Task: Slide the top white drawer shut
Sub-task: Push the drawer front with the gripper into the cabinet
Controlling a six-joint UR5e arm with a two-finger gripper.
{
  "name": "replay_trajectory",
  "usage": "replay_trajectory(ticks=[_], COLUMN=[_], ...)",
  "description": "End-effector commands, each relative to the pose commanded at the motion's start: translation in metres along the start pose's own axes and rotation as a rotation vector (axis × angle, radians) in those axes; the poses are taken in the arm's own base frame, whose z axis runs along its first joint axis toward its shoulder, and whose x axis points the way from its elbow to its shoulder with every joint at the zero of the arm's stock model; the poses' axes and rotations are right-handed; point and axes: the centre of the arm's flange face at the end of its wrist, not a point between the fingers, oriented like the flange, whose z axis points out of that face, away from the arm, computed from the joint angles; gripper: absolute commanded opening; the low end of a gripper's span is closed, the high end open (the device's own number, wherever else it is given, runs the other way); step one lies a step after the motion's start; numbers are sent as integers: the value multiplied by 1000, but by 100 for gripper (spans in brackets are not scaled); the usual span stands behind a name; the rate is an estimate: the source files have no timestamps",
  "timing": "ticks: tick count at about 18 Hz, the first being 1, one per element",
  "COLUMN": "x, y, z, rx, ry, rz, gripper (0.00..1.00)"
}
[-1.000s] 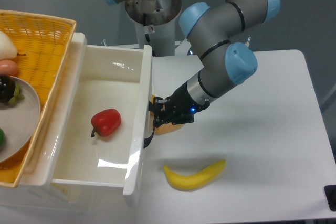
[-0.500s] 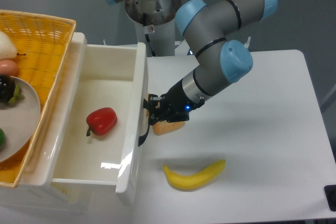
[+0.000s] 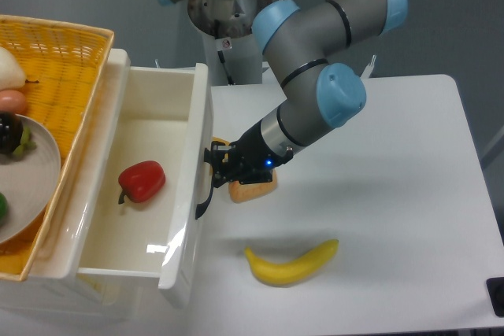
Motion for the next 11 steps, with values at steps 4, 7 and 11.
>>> replay_trajectory(ticks=[4,7,11], x=[11,19,28], y=[-1,-3,-5], z=[3,8,13], rx=[-5,-13,-19], ry=[-1,-1,-1], rz=[13,13,19], gripper=[11,11,11])
